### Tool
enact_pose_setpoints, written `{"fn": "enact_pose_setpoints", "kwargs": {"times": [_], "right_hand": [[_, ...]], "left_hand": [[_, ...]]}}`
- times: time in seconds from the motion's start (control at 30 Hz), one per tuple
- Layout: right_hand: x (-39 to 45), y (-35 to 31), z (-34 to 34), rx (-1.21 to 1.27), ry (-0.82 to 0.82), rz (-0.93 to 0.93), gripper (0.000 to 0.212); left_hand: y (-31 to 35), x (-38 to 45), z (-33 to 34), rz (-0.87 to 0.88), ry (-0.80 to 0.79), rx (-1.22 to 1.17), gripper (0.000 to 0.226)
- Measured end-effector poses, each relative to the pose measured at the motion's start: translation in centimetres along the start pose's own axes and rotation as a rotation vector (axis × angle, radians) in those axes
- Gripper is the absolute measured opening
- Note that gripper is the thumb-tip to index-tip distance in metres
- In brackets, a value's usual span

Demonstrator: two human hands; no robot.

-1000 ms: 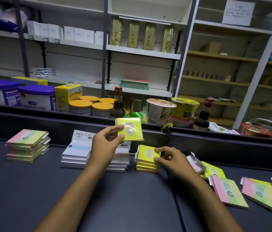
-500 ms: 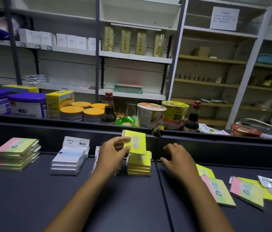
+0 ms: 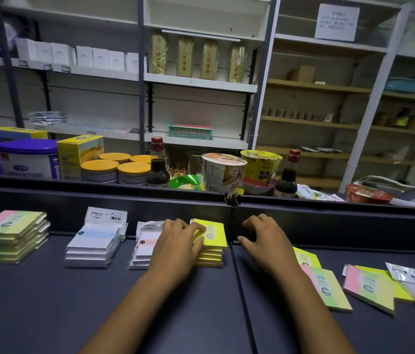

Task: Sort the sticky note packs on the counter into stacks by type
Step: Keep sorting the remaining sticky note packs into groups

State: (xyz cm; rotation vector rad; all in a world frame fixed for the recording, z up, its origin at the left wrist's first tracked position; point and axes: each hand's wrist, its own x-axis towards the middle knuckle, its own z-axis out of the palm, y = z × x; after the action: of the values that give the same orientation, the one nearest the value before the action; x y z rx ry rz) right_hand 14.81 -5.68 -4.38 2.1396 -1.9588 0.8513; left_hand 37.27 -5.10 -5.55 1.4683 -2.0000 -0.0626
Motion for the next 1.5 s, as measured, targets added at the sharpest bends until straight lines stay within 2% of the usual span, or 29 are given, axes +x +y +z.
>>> {"fn": "enact_pose_setpoints", "kwargs": {"times": [0.13,0.4,0.53,0.7,0.87,1.2,1.5], "right_hand": [[-0.2,0.2,0.2,-0.001,-0.006,-0.004,0.036],[-1.3,0.0,-1.0,0.025,-0.032,-0.017,0.036],[-2.6,2.4,-3.9,-0.041,-0.038,-0.004,0.034],[-4.1,6.5,-8.1,-0.121,-0.021,0.044,0.037],[-5.1,10.0,-10.8,-0.139,-0.043,0.079,0.043],[-5.0,16.9,-13.8,-0.130,-0.090,0.027,0.045],[-4.3,20.7,-12.9,-0.062,-0.125,-0.047,0.045]], "left_hand": [[-0.2,-0.2,0.4,0.018,0.035,0.089,0.028],[0.4,-0.2,-0.4,0.089,0.132,0.057,0.026],[2.4,-0.2,-1.3,0.155,0.198,0.043,0.021],[6.7,-0.4,-1.1,0.211,0.164,0.026,0.018],[11.0,-0.4,0.4,0.206,0.071,-0.005,0.019],[18.0,-0.3,4.0,0.139,0.064,0.010,0.022],[19.9,-0.2,7.8,0.020,0.056,0.009,0.023]]}}
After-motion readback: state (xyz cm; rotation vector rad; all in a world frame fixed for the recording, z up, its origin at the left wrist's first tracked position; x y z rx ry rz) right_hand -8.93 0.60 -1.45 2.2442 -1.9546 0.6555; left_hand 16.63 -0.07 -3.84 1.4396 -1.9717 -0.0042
